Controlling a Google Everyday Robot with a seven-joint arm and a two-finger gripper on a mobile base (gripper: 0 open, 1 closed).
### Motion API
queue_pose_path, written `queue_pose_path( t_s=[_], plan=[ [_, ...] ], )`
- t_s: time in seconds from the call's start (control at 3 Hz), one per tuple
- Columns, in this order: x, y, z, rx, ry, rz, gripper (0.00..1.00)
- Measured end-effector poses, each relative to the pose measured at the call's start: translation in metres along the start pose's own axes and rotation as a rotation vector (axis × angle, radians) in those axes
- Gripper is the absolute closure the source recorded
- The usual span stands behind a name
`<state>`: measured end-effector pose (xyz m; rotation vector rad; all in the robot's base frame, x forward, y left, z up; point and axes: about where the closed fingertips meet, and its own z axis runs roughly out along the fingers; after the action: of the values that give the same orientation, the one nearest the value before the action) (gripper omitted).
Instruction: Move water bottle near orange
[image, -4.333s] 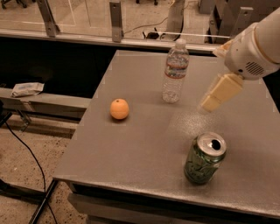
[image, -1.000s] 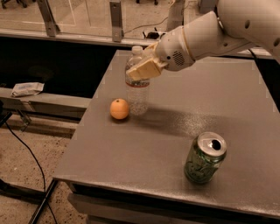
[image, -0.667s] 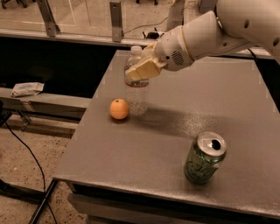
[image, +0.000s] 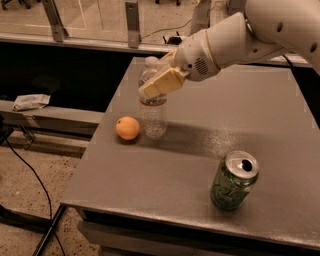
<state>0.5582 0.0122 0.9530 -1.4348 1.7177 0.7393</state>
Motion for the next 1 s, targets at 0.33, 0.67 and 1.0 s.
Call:
queue_pose_path(
  t_s=[0.33,0.67,1.0],
  plan=[
    [-0.001,0.001,0.002,-0.004,0.000,-0.003,0.00],
    [-0.001,0.001,0.002,-0.004,0.000,-0.003,0.00],
    [-0.007,-0.005,-0.012,-0.020,-0.044,-0.010,0.00]
  ],
)
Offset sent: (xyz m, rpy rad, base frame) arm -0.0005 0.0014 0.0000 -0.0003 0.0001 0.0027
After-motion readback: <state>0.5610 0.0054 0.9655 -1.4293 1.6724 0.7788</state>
